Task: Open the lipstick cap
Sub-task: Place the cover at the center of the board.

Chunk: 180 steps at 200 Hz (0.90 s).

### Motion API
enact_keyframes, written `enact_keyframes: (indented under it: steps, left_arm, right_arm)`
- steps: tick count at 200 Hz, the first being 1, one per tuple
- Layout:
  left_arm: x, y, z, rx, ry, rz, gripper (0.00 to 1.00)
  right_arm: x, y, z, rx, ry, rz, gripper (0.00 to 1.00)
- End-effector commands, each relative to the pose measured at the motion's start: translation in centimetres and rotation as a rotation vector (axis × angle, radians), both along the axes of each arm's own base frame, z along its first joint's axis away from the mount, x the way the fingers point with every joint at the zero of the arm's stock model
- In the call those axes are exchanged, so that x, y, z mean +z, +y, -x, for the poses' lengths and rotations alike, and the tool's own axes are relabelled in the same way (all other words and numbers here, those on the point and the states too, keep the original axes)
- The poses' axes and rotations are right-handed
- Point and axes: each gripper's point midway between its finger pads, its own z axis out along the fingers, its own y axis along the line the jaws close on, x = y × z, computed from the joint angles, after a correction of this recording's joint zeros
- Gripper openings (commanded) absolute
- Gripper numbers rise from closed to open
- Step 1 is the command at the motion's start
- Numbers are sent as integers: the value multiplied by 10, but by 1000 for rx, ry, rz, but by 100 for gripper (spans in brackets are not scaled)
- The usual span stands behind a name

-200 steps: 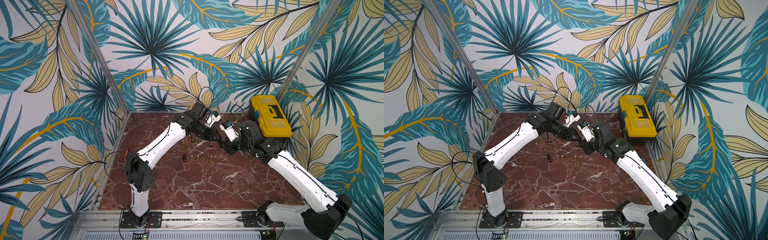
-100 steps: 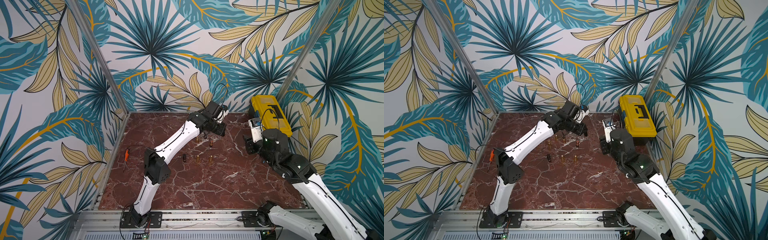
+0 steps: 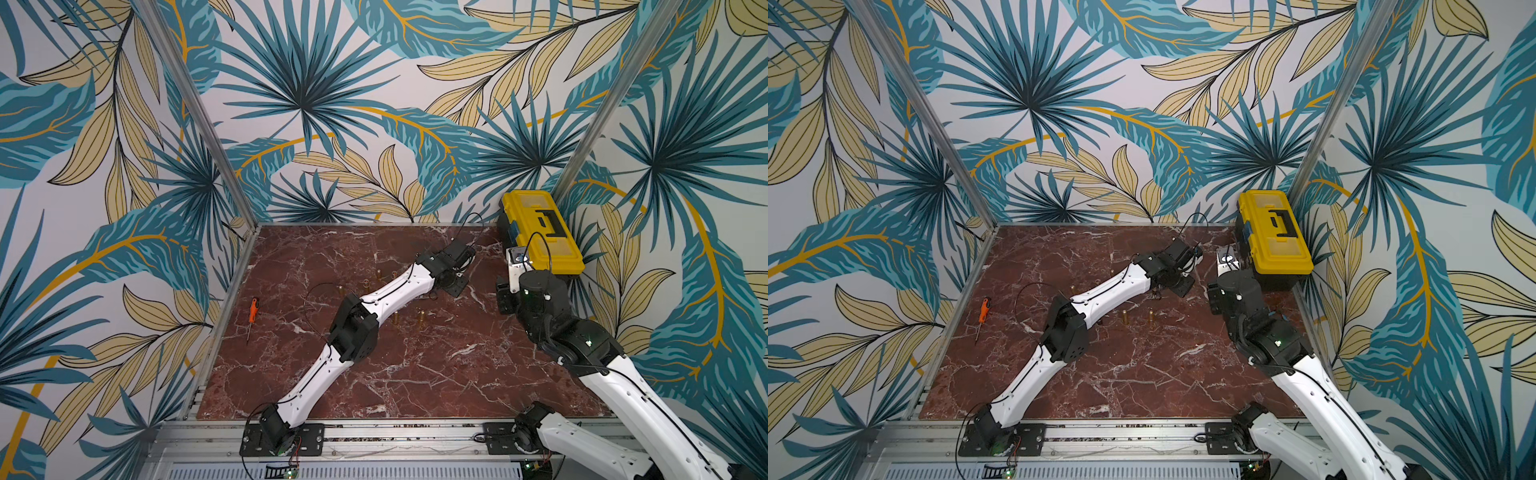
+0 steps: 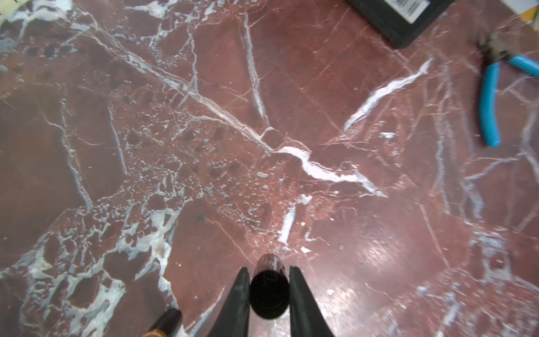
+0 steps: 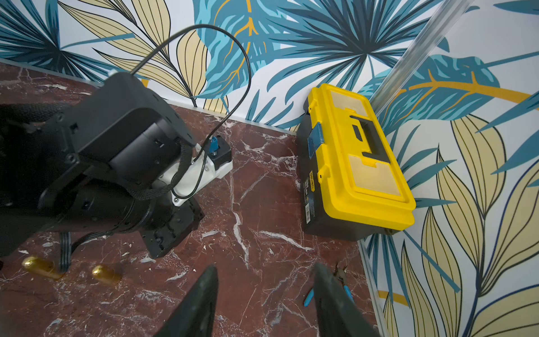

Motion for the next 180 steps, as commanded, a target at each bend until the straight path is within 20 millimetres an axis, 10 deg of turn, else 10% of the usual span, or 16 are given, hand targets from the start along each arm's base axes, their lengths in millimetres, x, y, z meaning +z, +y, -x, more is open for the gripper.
enact_keyframes:
  steps: [1,180]
  left_arm:
    - [21,-6,-18,16,-95,43,24]
    - [-27,-9,-19,27,-45,44,27]
  right_arm:
    - [-1,-3,-4,-27,-26,-10,54]
    - [-8,-3,-6,-26,-18,-16,56]
